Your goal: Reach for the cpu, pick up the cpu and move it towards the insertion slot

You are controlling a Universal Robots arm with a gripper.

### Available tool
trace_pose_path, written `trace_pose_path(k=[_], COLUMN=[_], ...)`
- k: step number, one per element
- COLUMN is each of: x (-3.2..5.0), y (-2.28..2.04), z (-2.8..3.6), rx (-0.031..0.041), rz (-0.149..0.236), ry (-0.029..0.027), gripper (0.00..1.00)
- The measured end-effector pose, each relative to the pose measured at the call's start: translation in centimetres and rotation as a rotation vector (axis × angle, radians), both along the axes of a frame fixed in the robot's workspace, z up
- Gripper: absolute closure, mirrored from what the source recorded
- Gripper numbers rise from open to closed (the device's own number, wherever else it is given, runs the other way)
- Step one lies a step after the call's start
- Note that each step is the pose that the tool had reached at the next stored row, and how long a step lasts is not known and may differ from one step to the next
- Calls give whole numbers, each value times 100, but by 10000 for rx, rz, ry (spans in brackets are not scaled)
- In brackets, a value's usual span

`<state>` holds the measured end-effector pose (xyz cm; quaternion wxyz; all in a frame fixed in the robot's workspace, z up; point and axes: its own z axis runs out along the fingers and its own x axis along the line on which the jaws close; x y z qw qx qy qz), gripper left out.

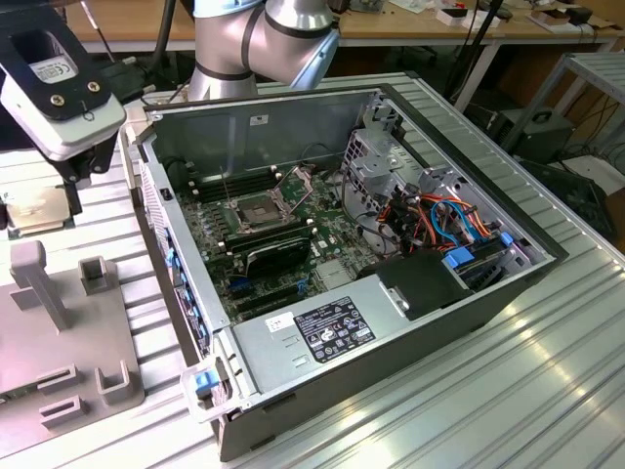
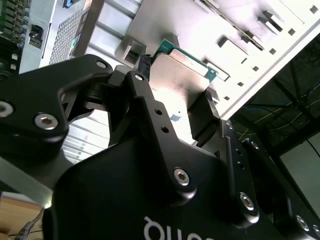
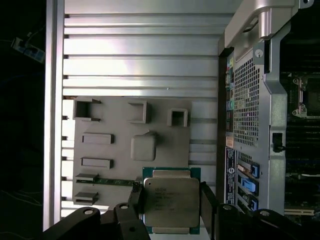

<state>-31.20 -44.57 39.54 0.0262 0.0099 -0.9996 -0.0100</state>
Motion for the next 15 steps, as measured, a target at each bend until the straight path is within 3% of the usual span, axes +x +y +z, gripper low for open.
trace_pose_path(k=[15], x=[195], y=[0], z=[0], rx=[0], rz=[0], ry=[0], gripper=[45])
